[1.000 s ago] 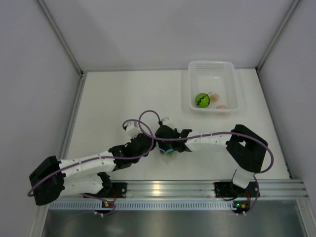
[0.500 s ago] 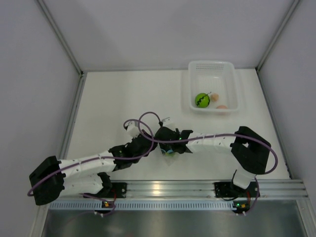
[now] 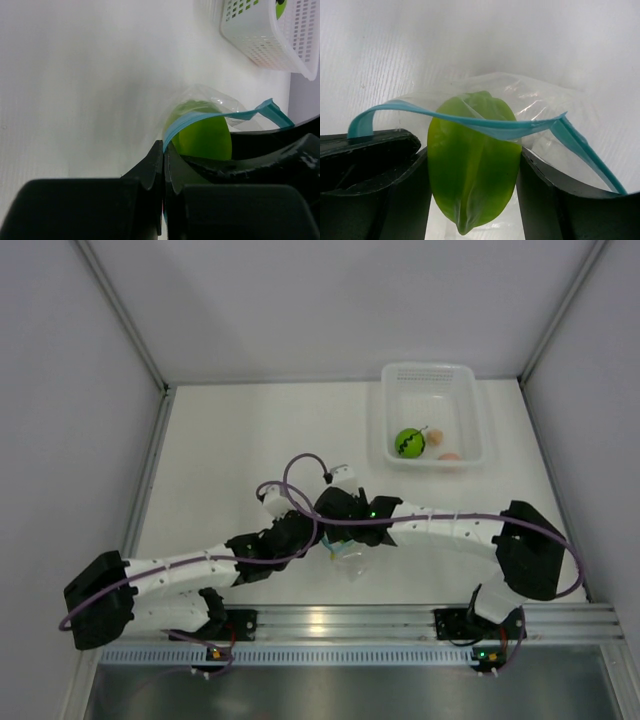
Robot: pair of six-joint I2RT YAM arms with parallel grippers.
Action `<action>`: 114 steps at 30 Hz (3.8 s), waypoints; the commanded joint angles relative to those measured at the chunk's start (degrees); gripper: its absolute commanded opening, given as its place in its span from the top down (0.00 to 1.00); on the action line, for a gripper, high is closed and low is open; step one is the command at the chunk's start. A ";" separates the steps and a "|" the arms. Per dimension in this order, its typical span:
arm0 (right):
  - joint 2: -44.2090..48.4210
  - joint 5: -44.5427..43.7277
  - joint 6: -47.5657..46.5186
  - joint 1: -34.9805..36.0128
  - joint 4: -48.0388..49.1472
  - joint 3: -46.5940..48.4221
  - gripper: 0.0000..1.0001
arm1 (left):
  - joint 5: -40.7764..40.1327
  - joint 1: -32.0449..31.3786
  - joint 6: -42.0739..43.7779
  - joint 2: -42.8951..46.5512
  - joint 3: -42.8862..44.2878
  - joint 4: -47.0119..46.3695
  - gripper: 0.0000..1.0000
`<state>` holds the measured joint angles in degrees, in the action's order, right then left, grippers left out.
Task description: Open the zip-top bag and remove the fake food
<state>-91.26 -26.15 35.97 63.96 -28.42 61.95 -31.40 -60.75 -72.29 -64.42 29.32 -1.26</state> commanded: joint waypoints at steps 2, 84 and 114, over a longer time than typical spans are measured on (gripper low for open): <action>4.16 -1.62 0.33 1.25 1.44 3.35 0.79 | -1.03 -0.94 -0.57 -2.20 2.85 -3.75 1.00; -26.35 15.86 -22.43 -60.36 -3.83 51.70 0.10 | -1.30 15.37 21.75 18.82 15.14 24.70 1.00; 54.16 38.02 -17.77 -58.43 -4.97 -1.75 0.01 | -20.63 30.16 47.06 -38.92 60.22 41.33 1.00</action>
<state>-40.40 10.74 19.40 4.89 -29.65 60.40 -47.13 -30.98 -29.39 -100.01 84.20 38.72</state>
